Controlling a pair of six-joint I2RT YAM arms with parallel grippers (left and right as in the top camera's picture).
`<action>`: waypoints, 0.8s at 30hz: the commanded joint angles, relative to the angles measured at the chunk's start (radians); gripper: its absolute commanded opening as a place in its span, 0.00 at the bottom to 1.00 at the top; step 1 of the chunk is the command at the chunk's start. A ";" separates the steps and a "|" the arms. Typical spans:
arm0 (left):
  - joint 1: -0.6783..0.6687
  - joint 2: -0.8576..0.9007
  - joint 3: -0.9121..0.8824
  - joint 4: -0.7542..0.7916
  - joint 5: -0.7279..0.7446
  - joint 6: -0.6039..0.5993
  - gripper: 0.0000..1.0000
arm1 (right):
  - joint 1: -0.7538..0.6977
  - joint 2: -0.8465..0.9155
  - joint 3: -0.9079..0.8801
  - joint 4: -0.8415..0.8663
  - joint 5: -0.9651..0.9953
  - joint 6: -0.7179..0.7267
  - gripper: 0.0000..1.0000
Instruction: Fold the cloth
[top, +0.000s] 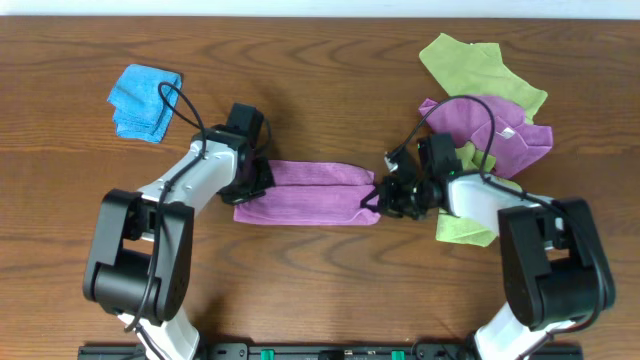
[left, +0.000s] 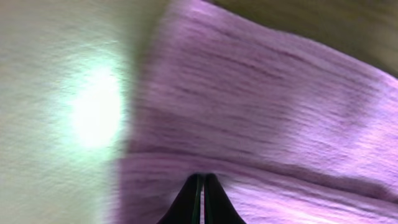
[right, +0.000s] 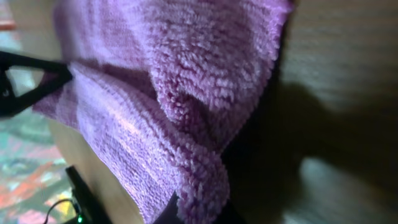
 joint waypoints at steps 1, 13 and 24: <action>0.037 -0.102 0.072 -0.062 -0.064 0.032 0.06 | -0.043 -0.035 0.093 -0.122 0.143 -0.047 0.02; 0.102 -0.606 0.142 -0.290 -0.089 0.032 0.06 | 0.047 -0.078 0.505 -0.757 0.966 -0.042 0.02; 0.102 -0.842 0.142 -0.427 -0.084 0.032 0.06 | 0.445 0.070 0.502 -0.614 0.948 0.019 0.02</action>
